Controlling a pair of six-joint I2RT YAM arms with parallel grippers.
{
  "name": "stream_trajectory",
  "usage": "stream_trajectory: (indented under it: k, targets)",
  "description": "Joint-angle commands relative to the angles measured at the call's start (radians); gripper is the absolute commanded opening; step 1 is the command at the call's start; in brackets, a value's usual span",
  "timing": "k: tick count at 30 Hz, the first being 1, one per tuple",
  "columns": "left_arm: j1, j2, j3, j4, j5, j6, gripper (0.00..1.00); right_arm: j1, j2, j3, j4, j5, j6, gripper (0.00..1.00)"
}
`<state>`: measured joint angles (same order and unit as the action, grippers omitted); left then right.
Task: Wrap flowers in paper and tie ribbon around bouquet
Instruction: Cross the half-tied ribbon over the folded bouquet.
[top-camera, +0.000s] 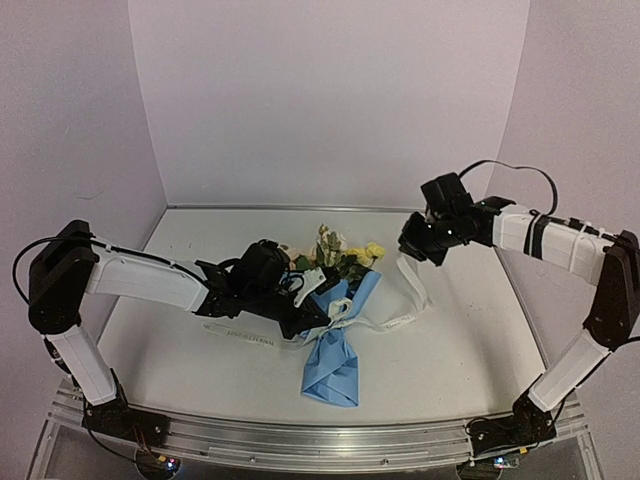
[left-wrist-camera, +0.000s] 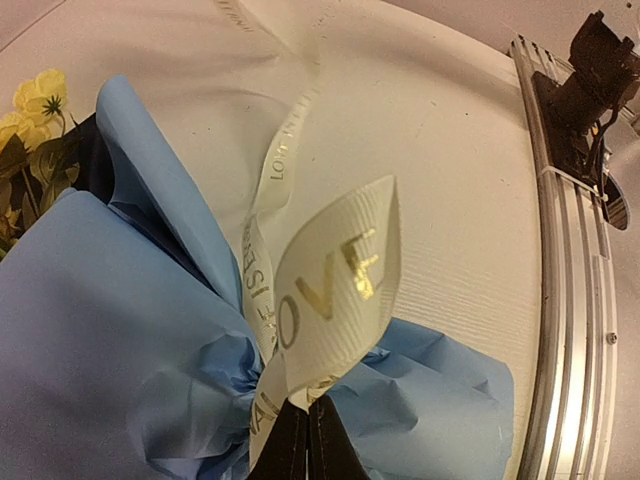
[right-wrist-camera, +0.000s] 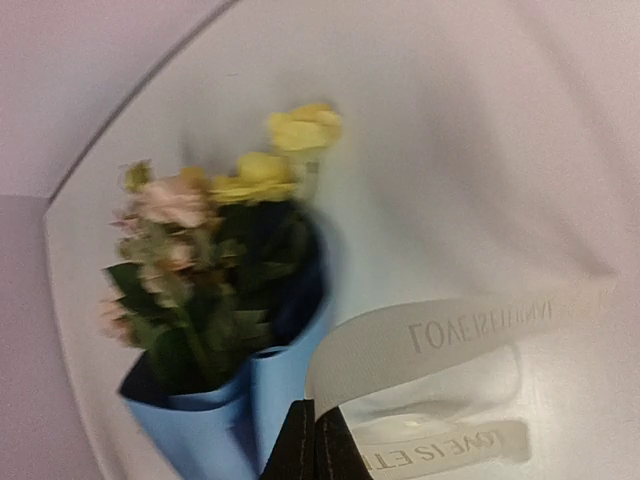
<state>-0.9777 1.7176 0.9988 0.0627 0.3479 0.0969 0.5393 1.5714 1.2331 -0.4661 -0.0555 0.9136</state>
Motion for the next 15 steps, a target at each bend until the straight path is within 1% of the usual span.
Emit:
stream_trajectory:
  k: [1,4,10,13,15]
  targets:
    - [-0.007,-0.048,-0.005,0.072,0.037,0.07,0.02,0.115,0.141,0.262,-0.02,-0.15,-0.019,0.0]
    - [-0.007,-0.033,0.006,0.072,0.041,0.071,0.02,0.15,0.206,0.35,-0.019,-0.208,-0.008,0.0]
    - [-0.007,0.026,0.063,0.076,0.071,0.074,0.03,0.145,0.281,0.429,-0.021,-0.265,-0.011,0.0]
    - [-0.008,0.06,0.093,0.065,0.062,0.081,0.03,0.154,0.295,0.451,-0.005,-0.315,0.024,0.0]
    - [-0.008,0.065,0.095,0.067,0.055,0.083,0.03,0.166,0.274,0.444,0.003,-0.321,0.037,0.0]
